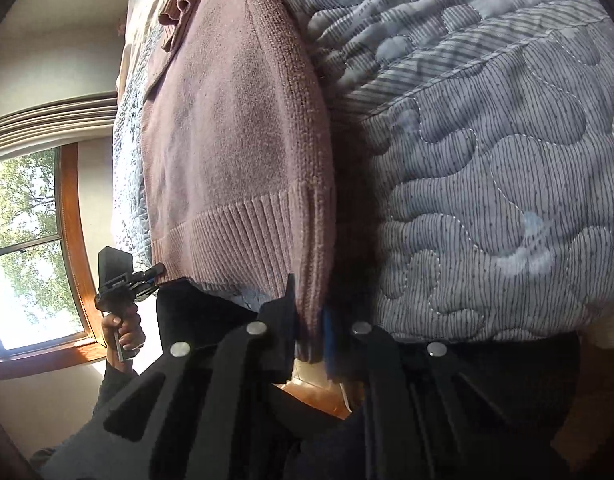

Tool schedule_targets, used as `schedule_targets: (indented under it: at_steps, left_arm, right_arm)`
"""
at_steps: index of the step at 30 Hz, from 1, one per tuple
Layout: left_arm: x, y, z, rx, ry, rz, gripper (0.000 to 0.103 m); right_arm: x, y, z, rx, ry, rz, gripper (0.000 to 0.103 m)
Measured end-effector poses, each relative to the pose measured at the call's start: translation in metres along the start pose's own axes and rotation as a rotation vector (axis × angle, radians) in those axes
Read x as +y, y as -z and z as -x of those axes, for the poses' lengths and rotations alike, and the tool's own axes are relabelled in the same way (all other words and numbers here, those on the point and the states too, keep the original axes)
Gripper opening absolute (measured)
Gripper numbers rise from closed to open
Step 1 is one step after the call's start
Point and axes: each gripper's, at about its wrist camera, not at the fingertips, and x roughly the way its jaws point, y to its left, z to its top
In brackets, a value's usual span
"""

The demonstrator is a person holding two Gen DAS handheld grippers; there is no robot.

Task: Fold small clothes
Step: 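Grasp the ribbed hem of the folded pink sweater with both tools, then lift the hem and fold it over toward the collar with both tools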

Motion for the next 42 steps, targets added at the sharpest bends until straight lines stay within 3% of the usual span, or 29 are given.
schedule_targets:
  at_steps: [12, 23, 28, 35, 42]
  left_arm:
    - [-0.051, 0.014, 0.050, -0.143, 0.139, -0.060, 0.008]
    - [-0.104, -0.010, 0.101, -0.262, 0.226, -0.094, 0.008]
    - [-0.114, -0.041, 0.115, -0.297, 0.271, -0.068, 0.008]
    - [-0.124, -0.109, 0.121, -0.348, 0.316, 0.003, 0.008]
    - [-0.138, -0.196, 0.099, -0.347, 0.283, 0.050, 0.008]
  right_arm:
    - [0.066, 0.012, 0.063, -0.155, -0.087, 0.129, 0.008]
    - [0.107, -0.012, 0.114, -0.266, -0.159, 0.181, 0.008]
    - [0.117, -0.045, 0.132, -0.311, -0.190, 0.160, 0.008]
    - [0.130, -0.113, 0.144, -0.366, -0.205, 0.110, 0.008]
    - [0.128, -0.203, 0.132, -0.368, -0.187, 0.052, 0.008]
